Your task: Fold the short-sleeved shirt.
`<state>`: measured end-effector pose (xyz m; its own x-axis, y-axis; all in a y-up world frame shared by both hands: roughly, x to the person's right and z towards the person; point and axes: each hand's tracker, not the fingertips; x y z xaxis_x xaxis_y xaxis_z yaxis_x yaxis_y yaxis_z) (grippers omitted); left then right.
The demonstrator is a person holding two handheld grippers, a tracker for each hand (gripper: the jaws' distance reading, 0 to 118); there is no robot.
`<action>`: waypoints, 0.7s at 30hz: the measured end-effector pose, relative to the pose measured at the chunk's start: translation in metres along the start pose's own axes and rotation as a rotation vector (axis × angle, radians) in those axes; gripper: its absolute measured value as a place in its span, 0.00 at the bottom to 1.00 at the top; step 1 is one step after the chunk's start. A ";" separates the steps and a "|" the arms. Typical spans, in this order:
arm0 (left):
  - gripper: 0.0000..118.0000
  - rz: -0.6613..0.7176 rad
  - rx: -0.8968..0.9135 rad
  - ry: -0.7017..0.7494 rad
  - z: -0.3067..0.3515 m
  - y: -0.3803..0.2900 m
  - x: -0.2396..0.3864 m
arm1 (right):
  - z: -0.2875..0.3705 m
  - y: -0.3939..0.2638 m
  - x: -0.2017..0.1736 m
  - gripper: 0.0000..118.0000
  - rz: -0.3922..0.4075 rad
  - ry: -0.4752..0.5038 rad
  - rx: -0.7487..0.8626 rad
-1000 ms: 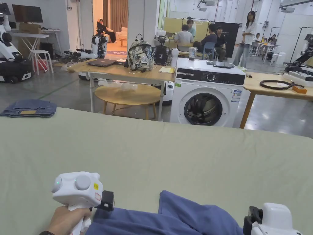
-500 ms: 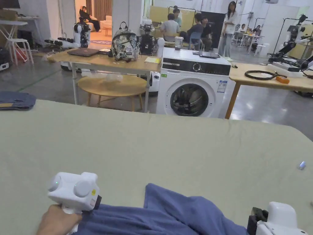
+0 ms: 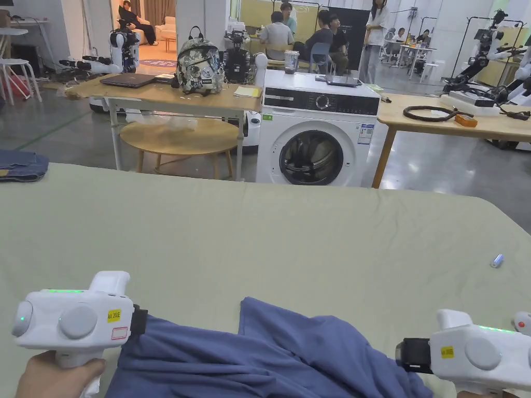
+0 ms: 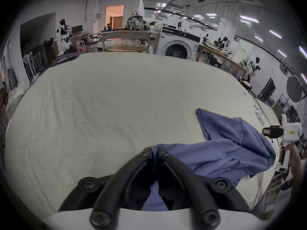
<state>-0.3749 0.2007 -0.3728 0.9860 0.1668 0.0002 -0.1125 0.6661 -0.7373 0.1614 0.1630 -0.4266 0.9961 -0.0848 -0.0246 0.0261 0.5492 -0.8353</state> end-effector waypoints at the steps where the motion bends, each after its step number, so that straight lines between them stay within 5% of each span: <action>1: 0.00 0.001 0.001 0.001 0.002 -0.002 -0.001 | -0.010 -0.001 -0.001 0.69 0.010 0.005 -0.044; 5: 0.00 0.027 -0.003 0.002 0.004 -0.009 -0.003 | -0.041 -0.012 -0.007 0.66 0.036 -0.034 -0.148; 9: 0.00 0.030 -0.008 0.002 0.006 -0.015 -0.003 | -0.043 -0.022 -0.007 0.07 -0.032 0.024 -0.083; 21: 0.00 0.027 0.088 0.017 0.050 0.019 -0.007 | 0.064 0.008 -0.024 0.04 0.011 -0.002 0.265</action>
<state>-0.3896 0.2484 -0.3528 0.9842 0.1741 -0.0311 -0.1492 0.7226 -0.6750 0.1430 0.2223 -0.3973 0.9966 -0.0762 -0.0320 0.0360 0.7490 -0.6616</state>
